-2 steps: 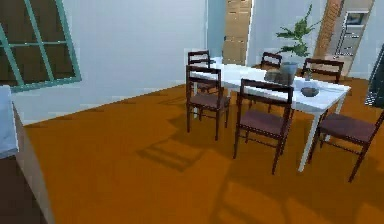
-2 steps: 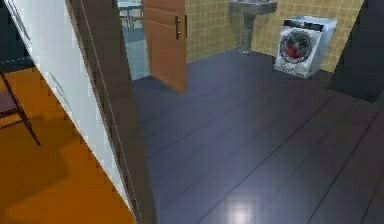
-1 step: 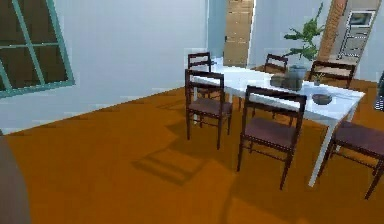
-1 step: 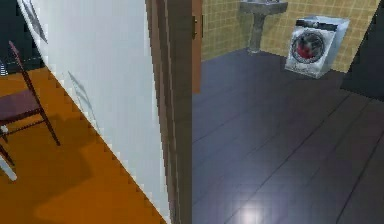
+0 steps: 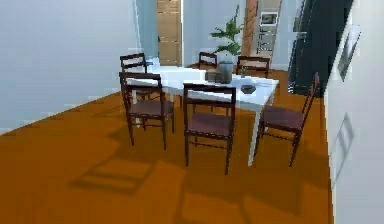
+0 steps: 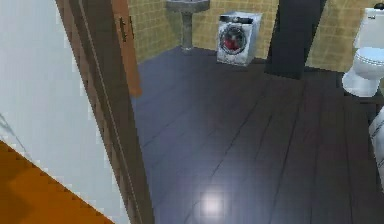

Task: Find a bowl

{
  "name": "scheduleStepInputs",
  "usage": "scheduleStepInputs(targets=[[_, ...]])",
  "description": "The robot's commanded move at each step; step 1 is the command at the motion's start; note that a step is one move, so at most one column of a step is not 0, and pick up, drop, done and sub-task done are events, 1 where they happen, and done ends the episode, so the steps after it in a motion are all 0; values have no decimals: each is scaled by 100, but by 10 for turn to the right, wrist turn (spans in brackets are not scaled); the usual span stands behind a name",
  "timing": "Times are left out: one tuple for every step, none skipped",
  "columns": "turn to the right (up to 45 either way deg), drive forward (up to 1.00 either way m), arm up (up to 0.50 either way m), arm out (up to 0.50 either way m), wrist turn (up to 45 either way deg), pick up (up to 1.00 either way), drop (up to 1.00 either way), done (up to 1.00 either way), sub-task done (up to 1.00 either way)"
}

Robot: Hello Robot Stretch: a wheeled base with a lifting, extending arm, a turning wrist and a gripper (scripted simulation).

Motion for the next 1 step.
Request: scheduleStepInputs(targets=[[0,40,0,0,0,0,0,0,0]])
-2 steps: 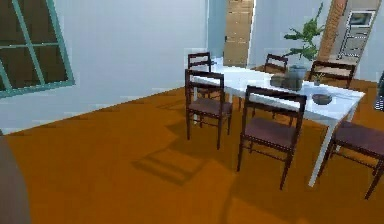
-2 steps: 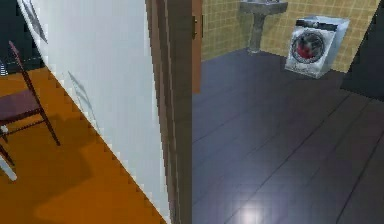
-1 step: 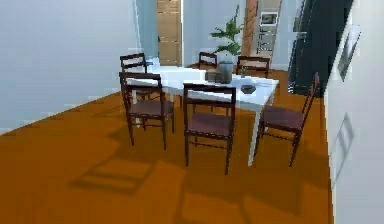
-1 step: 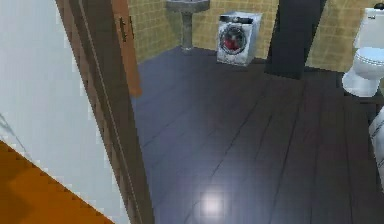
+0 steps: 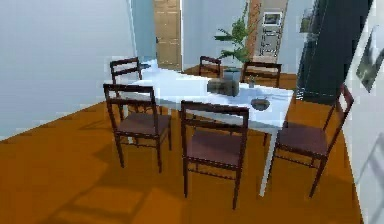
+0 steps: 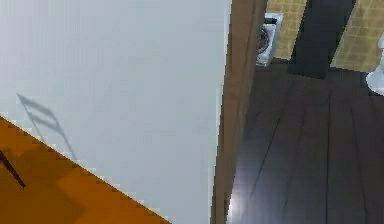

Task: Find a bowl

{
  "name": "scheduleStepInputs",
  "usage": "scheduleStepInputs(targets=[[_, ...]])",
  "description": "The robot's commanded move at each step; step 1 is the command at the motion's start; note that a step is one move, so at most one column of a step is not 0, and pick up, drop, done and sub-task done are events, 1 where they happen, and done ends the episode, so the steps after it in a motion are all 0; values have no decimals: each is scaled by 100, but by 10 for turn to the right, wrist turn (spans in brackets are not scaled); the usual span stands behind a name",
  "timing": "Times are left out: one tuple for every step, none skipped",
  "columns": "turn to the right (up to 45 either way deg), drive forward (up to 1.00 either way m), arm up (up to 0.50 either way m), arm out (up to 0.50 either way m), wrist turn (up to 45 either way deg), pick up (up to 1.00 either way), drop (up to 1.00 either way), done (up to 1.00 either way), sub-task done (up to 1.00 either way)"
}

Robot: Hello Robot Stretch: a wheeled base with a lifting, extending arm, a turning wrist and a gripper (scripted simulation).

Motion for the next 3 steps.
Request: scheduleStepInputs(targets=[[-450,0,0,0,0,0,0,0,0],[-120,0,0,0,0,0,0,0,0],[0,90,0,0,0,0,0,0,0]])
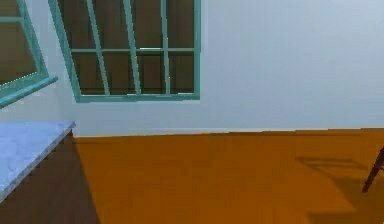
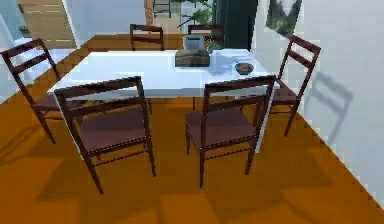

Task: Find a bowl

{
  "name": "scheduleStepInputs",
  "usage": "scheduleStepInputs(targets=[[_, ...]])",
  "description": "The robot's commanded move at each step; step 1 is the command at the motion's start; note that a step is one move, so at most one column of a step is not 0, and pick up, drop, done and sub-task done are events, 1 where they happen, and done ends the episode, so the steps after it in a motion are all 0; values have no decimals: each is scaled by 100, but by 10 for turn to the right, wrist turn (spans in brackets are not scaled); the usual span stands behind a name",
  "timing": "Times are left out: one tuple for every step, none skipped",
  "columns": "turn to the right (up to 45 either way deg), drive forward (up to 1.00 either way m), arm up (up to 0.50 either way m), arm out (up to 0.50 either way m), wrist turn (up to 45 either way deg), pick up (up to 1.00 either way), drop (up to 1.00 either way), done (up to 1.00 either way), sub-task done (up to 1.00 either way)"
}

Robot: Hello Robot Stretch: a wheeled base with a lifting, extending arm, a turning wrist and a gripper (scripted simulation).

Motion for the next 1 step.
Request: scheduleStepInputs(targets=[[-450,0,0,0,0,0,0,0,0]])
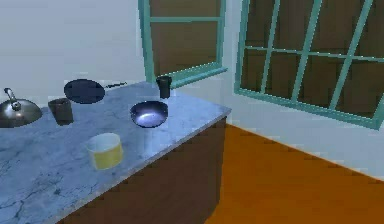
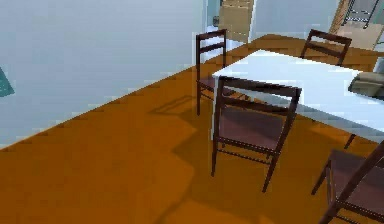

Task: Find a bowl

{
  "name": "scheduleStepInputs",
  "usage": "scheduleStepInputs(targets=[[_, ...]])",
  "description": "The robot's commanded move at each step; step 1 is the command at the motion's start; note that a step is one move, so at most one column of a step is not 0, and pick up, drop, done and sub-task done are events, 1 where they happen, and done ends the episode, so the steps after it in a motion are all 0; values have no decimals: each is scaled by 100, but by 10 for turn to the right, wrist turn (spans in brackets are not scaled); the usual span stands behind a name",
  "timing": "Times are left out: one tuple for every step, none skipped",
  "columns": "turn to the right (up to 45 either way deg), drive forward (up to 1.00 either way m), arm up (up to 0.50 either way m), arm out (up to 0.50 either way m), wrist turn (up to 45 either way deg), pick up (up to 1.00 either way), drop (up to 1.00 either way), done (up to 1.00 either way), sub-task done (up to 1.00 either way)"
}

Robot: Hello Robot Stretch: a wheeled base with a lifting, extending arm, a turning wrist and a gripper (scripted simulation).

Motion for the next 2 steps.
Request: scheduleStepInputs(targets=[[-120,0,0,0,0,0,0,0,0],[0,0,0,0,0,0,0,100,0]])
